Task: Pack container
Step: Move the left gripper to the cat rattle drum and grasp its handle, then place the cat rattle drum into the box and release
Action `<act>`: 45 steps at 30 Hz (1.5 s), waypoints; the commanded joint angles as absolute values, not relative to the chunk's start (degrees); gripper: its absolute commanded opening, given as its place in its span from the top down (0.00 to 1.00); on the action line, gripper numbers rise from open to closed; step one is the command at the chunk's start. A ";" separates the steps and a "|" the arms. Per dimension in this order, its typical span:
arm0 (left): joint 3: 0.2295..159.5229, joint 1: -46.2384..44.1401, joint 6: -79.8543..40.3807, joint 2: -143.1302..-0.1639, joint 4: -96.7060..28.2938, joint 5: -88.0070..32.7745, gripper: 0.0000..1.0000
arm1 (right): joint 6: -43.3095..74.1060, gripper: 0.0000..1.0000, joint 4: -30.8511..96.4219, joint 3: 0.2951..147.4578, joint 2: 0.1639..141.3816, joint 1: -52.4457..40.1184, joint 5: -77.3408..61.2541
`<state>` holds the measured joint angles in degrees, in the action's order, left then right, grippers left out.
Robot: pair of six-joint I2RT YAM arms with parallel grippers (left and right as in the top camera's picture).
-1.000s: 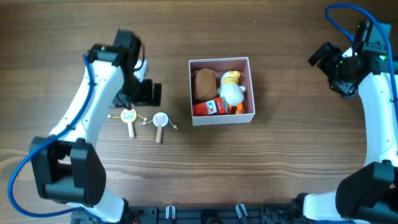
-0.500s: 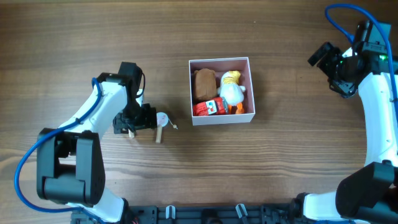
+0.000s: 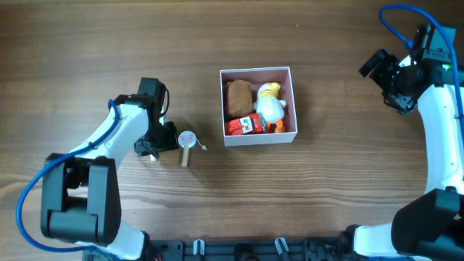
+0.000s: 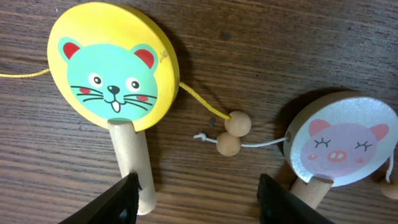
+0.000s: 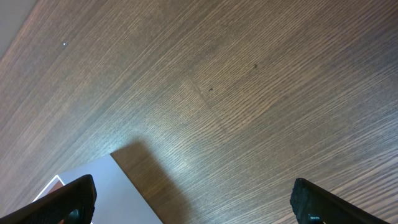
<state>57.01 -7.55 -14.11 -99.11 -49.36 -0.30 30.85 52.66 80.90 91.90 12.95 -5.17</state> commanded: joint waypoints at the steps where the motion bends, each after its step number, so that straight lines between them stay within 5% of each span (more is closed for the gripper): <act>1: 53.80 -7.11 -14.59 -100.25 -48.95 0.25 0.34 | 31.64 0.00 52.69 80.53 92.49 12.97 -5.87; 4: 53.78 -6.83 -14.63 -100.25 -49.19 0.56 0.43 | 31.66 0.00 52.69 80.53 92.49 12.99 -5.87; 8: 53.78 -6.85 -14.63 -100.22 -48.60 0.58 0.32 | 31.64 0.00 52.69 80.53 92.49 12.99 -5.87; 12: 53.71 -6.85 -14.63 -100.25 -48.62 0.56 0.73 | 31.64 0.00 52.69 80.53 92.49 12.97 -5.87; 17: 53.76 -6.85 -14.59 -100.22 -48.64 0.58 0.96 | 31.64 0.01 52.69 80.53 92.49 12.97 -5.87; 30: 91.05 -13.08 -12.16 -95.72 -74.61 -2.11 0.96 | 31.64 0.00 52.66 80.53 92.49 12.99 -5.87; 39: 95.66 -35.07 -6.52 -98.83 -54.02 -3.92 0.95 | 31.64 0.00 52.69 80.53 92.49 12.99 -5.87; 45: 95.64 -38.70 -10.87 -109.54 -48.45 -2.24 0.89 | 31.66 0.00 52.69 80.53 92.49 12.99 -5.87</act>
